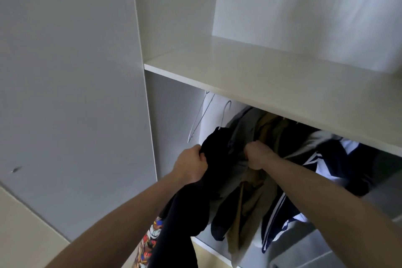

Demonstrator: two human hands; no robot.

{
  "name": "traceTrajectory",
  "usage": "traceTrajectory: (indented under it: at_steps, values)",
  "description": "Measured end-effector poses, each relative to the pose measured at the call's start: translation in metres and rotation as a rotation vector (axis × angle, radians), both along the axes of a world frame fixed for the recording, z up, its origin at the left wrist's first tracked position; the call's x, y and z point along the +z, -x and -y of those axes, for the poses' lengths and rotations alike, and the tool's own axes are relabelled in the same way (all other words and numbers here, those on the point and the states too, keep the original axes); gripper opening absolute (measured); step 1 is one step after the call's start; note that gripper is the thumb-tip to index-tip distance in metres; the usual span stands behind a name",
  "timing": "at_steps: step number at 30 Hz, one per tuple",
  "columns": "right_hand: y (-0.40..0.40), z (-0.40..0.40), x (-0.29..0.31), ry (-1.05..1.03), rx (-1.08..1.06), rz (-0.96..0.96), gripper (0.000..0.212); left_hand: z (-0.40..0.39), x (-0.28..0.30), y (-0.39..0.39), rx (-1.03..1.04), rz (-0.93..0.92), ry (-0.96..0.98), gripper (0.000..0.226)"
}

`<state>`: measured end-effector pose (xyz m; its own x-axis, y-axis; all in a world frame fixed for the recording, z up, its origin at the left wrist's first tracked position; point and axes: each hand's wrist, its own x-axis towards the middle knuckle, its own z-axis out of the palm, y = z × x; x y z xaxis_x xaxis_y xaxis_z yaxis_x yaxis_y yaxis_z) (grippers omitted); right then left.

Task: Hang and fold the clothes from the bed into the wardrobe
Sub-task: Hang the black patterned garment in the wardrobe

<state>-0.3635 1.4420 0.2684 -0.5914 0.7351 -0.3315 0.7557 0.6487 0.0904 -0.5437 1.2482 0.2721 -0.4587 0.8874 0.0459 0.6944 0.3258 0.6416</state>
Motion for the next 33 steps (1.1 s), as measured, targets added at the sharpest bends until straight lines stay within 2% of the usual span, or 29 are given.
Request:
traceTrajectory:
  at_steps: [3, 6, 9, 12, 20, 24, 30, 33]
  values:
    - [-0.002, 0.003, -0.006, -0.008, -0.034, -0.035, 0.035, -0.021, -0.005, -0.005, 0.013, 0.033, -0.049, 0.019]
    - [-0.002, 0.007, -0.004, -0.018, -0.066, -0.059, 0.011, -0.044, -0.009, -0.006, 0.024, 0.056, -0.089, 0.017]
    - [-0.001, 0.006, -0.005, -0.030, -0.069, -0.093, 0.018, -0.071, -0.015, -0.004, 0.003, 0.087, -0.122, 0.018]
    - [0.003, 0.006, -0.008, -0.078, -0.054, -0.082, 0.008, -0.098, -0.019, -0.001, -0.022, 0.114, -0.139, 0.024]
    - [0.007, -0.001, -0.018, -0.105, -0.033, -0.092, 0.011, -0.167, -0.027, 0.004, -0.035, 0.167, -0.221, 0.017]
    - [0.011, -0.005, -0.022, -0.109, -0.041, -0.117, 0.022, -0.196, -0.030, 0.004, -0.072, 0.159, -0.217, 0.018]
    - [0.013, -0.006, -0.025, -0.093, -0.064, -0.197, 0.028, -0.234, -0.045, 0.006, -0.179, 0.164, -0.128, 0.018]
    - [0.011, -0.006, -0.029, -0.099, -0.061, -0.240, 0.028, -0.240, -0.057, 0.006, -0.233, 0.169, -0.060, 0.025]
